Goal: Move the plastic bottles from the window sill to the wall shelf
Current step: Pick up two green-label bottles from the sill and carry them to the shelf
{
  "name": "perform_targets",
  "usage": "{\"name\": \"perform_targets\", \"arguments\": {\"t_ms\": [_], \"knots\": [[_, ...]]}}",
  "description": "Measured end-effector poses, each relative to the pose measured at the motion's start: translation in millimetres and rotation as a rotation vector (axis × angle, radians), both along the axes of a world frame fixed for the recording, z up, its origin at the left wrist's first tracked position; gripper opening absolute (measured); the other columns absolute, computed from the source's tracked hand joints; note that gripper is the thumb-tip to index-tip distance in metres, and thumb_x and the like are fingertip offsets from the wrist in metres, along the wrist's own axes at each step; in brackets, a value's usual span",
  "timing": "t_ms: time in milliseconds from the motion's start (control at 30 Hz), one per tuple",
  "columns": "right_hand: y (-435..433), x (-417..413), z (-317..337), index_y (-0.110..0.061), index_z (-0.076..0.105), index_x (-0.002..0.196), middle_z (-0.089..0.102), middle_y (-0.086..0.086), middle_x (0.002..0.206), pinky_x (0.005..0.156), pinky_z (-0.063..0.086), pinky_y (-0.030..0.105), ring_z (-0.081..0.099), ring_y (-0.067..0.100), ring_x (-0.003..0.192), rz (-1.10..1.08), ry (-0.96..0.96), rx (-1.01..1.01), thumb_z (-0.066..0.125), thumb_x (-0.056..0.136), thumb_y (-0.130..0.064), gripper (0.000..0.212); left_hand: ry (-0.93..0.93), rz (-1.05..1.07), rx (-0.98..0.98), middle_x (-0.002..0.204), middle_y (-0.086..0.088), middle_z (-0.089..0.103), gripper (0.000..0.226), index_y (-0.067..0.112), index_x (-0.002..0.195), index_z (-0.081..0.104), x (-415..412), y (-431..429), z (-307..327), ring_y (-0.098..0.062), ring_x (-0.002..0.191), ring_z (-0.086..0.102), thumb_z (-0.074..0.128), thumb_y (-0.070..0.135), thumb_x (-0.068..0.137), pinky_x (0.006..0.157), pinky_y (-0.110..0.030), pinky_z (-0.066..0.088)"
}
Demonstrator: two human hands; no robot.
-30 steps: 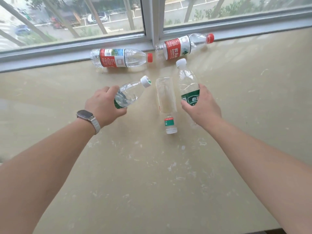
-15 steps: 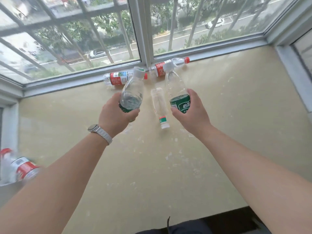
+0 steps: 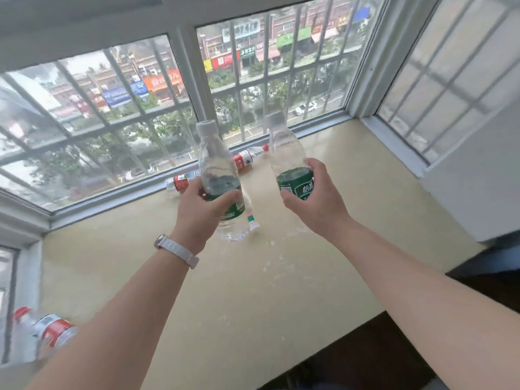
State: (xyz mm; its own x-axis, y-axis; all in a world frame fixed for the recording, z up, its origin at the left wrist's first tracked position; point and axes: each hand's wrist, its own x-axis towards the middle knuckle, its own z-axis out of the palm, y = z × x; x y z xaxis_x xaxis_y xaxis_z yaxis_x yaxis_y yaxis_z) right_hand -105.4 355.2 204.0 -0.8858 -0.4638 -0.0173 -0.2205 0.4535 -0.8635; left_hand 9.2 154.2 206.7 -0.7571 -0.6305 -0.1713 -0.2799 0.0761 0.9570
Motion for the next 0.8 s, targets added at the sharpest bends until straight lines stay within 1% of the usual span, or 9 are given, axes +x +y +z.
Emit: {"name": "perform_targets", "arguments": {"t_ms": [67, 133, 200, 300, 433, 600, 700, 733, 800], "knots": [[13, 18, 13, -0.033, 0.035, 0.128, 0.056, -0.010, 0.108, 0.076, 0.046, 0.024, 0.058, 0.004, 0.091, -0.058, 0.025, -0.026, 0.071, 0.079, -0.035, 0.061, 0.029, -0.070, 0.026, 0.103, -0.001, 0.075, 0.039, 0.024, 0.105, 0.069, 5, 7, 12, -0.019, 0.095, 0.072, 0.086, 0.024, 0.069, 0.079, -0.033, 0.058], [26, 39, 22, -0.040, 0.034, 0.120, 0.055, -0.016, 0.105, 0.072, 0.043, 0.019, 0.056, -0.002, 0.090, -0.120, 0.047, -0.029, 0.071, 0.080, -0.034, 0.055, 0.053, -0.139, 0.043, 0.102, -0.002, 0.076, 0.051, 0.018, 0.110, 0.070, 12, 14, 21, -0.020, 0.095, 0.073, 0.085, 0.030, 0.063, 0.085, -0.039, 0.059], [40, 60, 29, -0.039, 0.034, 0.120, 0.054, -0.017, 0.105, 0.068, 0.039, 0.015, 0.054, -0.006, 0.090, -0.181, 0.066, -0.020, 0.071, 0.080, -0.035, 0.055, 0.075, -0.202, 0.058, 0.103, -0.001, 0.076, 0.054, 0.018, 0.113, 0.068, 21, 23, 30, -0.018, 0.093, 0.074, 0.084, 0.030, 0.062, 0.083, -0.038, 0.059], [59, 88, 37, -0.030, 0.035, 0.133, 0.053, -0.012, 0.111, 0.069, 0.037, 0.012, 0.052, -0.008, 0.092, -0.251, 0.100, 0.000, 0.071, 0.081, -0.038, 0.064, 0.114, -0.279, 0.089, 0.104, 0.000, 0.076, 0.055, 0.019, 0.114, 0.067, 35, 35, 40, -0.016, 0.094, 0.074, 0.084, 0.028, 0.063, 0.081, -0.034, 0.059], [83, 121, 49, -0.026, 0.036, 0.136, 0.055, -0.007, 0.115, 0.074, 0.041, 0.019, 0.055, -0.002, 0.093, -0.361, 0.130, -0.012, 0.072, 0.081, -0.036, 0.067, 0.127, -0.359, 0.090, 0.103, 0.001, 0.076, 0.057, 0.020, 0.114, 0.067, 54, 55, 44, -0.015, 0.094, 0.073, 0.084, 0.033, 0.061, 0.080, -0.032, 0.059], [110, 162, 56, -0.026, 0.037, 0.133, 0.056, -0.013, 0.110, 0.070, 0.040, 0.008, 0.055, -0.010, 0.090, -0.486, 0.143, -0.045, 0.072, 0.081, -0.034, 0.063, 0.150, -0.461, 0.097, 0.097, 0.003, 0.075, 0.036, 0.028, 0.101, 0.065, 66, 89, 51, -0.012, 0.086, 0.074, 0.086, 0.018, 0.073, 0.071, -0.026, 0.057], [130, 181, 60, -0.025, 0.038, 0.134, 0.058, -0.011, 0.111, 0.077, 0.046, 0.019, 0.059, -0.004, 0.089, -0.546, 0.129, -0.064, 0.072, 0.080, -0.034, 0.064, 0.162, -0.512, 0.096, 0.098, 0.001, 0.074, 0.035, 0.029, 0.100, 0.064, 68, 107, 57, -0.015, 0.089, 0.073, 0.085, 0.017, 0.075, 0.076, -0.030, 0.059], [138, 186, 62, -0.024, 0.039, 0.132, 0.059, -0.011, 0.109, 0.076, 0.046, 0.018, 0.059, -0.005, 0.088, -0.574, 0.129, -0.074, 0.073, 0.080, -0.032, 0.063, 0.166, -0.534, 0.100, 0.099, 0.001, 0.075, 0.035, 0.028, 0.101, 0.065, 68, 113, 59, -0.016, 0.090, 0.073, 0.085, 0.018, 0.074, 0.079, -0.033, 0.060], [153, 192, 67, -0.022, 0.043, 0.128, 0.059, -0.016, 0.103, 0.070, 0.041, 0.007, 0.057, -0.012, 0.083, -0.633, 0.144, -0.090, 0.074, 0.080, -0.025, 0.056, 0.170, -0.572, 0.104, 0.100, 0.000, 0.075, 0.038, 0.028, 0.104, 0.067, 67, 125, 62, -0.017, 0.091, 0.073, 0.086, 0.021, 0.072, 0.081, -0.038, 0.060]]}}
